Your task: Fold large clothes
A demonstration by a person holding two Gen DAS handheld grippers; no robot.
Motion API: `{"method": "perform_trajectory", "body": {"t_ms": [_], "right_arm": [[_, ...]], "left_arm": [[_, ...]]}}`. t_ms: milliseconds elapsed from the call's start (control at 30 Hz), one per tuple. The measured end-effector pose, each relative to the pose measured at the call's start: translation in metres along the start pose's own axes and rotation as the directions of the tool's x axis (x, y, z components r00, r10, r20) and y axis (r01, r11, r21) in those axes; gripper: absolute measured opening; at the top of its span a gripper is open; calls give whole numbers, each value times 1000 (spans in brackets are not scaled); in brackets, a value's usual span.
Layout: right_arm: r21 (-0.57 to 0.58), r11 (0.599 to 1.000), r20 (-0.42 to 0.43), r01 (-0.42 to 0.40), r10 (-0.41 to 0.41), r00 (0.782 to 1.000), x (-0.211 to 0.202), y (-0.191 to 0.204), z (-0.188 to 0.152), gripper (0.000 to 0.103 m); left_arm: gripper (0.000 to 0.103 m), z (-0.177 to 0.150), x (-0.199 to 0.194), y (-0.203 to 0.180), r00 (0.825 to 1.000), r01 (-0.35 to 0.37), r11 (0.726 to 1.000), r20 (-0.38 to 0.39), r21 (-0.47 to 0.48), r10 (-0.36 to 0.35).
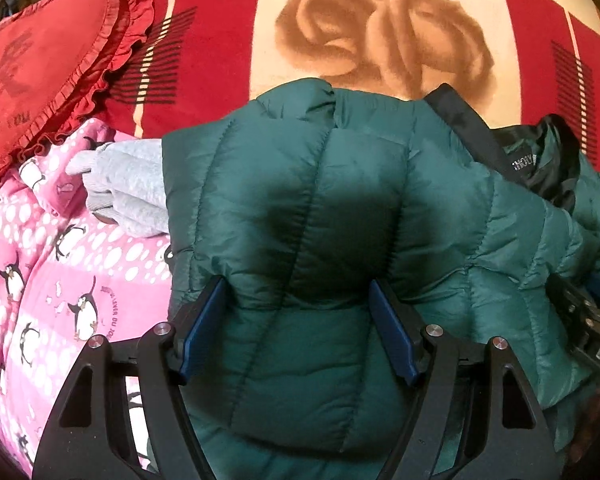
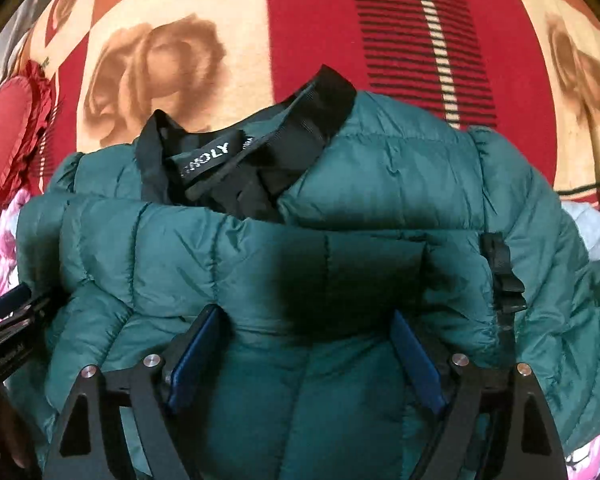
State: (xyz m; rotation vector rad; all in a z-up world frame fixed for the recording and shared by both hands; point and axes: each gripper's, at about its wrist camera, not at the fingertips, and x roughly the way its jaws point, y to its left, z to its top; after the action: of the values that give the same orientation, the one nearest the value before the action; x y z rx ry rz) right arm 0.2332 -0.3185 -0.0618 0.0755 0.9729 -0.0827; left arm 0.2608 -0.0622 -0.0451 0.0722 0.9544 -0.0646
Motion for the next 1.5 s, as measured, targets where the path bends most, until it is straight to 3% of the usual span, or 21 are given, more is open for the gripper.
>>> {"method": "perform_trajectory", "body": {"t_ms": [300,467,533,733,900,1100,1233,1500], "right_arm": [[-59,998,48,-24,27,998,-57,-12,-25,83],[-59,997,-23,53,-54,998,-31,-24,-42,83],[-22,999,-46,23,-24,999,-22,-29,-43,83],[34,999,-1,-3,3,1000,-53,-42,-39,84],[90,995,7,33,-34,999,-68,-61,-46,85],[42,996,-58,82,-80,995,-46,-52,-62,85],[15,993,-52,114,-113,992,-40,-48,-71,85],[61,991,-88,115,-110,990,-33,-54,-77,103]], "left_arm": [[74,1,2,5,1000,18,1000,4,-12,-18],[74,0,2,4,1000,17,1000,8,-11,-17],[74,-1,1,2,1000,15,1000,7,-6,-15],[74,-4,-14,12,997,72,997,-16,-31,-73],[74,-16,-34,22,994,112,992,3,-63,-112],[74,-36,-35,28,996,86,994,-2,-66,-86],[74,-42,-38,30,996,87,993,3,-79,-87],[74,-44,-39,30,997,81,994,5,-70,-81]]}}
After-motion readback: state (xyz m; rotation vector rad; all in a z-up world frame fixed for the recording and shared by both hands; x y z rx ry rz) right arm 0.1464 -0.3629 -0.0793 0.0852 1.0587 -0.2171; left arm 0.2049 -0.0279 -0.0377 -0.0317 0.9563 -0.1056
